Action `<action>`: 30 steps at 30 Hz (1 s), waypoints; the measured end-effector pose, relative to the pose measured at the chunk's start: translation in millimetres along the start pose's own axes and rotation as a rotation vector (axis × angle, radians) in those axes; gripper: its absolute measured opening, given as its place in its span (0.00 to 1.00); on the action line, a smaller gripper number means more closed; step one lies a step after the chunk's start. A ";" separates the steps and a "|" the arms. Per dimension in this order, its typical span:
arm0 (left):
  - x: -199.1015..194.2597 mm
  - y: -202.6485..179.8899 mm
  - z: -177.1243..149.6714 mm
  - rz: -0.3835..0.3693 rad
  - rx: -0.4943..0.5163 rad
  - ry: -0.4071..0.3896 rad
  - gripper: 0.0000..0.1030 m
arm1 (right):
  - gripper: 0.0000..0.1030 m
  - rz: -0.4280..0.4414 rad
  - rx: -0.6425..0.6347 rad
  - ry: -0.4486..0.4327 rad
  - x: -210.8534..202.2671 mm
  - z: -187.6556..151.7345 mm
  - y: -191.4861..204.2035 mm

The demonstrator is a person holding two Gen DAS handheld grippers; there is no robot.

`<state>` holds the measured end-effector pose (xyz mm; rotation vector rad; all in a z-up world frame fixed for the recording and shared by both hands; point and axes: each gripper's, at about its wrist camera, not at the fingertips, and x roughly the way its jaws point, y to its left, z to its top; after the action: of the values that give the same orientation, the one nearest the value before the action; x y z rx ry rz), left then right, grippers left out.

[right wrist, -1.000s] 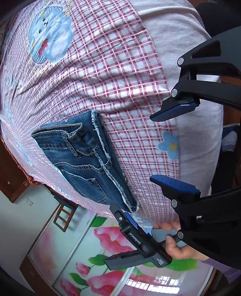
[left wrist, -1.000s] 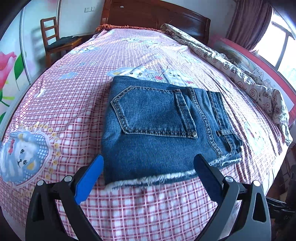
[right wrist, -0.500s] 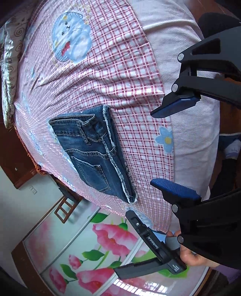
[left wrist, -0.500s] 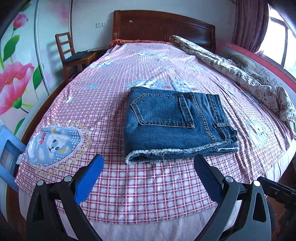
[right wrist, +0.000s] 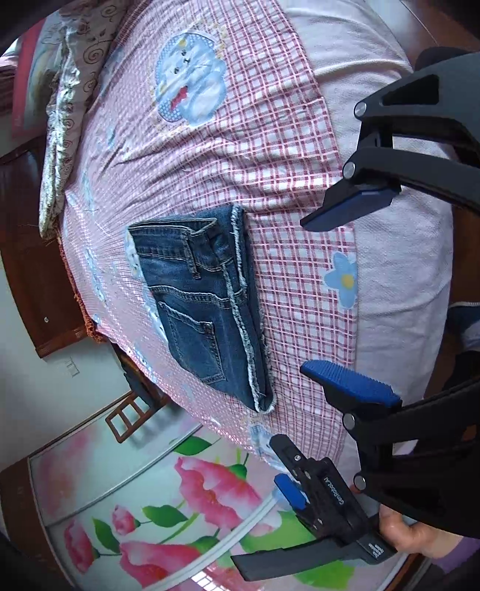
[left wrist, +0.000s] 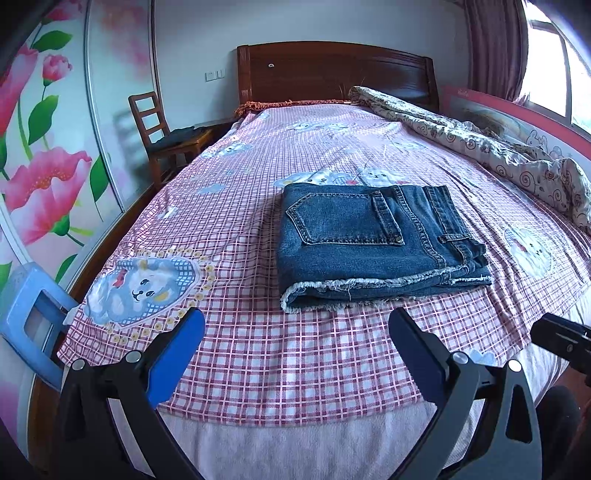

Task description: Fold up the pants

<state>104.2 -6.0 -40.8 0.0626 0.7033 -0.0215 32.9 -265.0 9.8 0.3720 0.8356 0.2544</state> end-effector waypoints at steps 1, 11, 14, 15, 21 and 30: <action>0.7 0.1 -0.9 0.000 -0.001 0.000 0.97 | 0.73 -0.017 -0.017 -0.026 -1.5 1.2 2.5; -0.5 -9.5 0.2 -0.014 0.016 -0.035 0.97 | 0.73 -0.131 -0.141 -0.169 8.4 2.3 21.9; -0.8 -11.8 -0.4 -0.026 0.015 -0.048 0.97 | 0.73 -0.148 -0.143 -0.191 11.6 -1.4 21.6; -2.3 -11.9 -1.0 -0.037 0.011 -0.063 0.97 | 0.73 -0.153 -0.148 -0.202 12.1 -2.1 22.1; -25.8 -10.4 -13.3 -0.122 -0.008 -0.319 0.97 | 0.73 -0.176 -0.144 -0.240 13.0 -0.9 19.7; -29.1 -14.6 -24.6 -0.109 0.020 -0.448 0.97 | 0.73 -0.208 -0.148 -0.285 4.7 0.1 22.3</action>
<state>65.5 -19.0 -41.5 0.0364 0.2577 -0.1427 34.3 -243.1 16.0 0.1747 0.5650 0.0659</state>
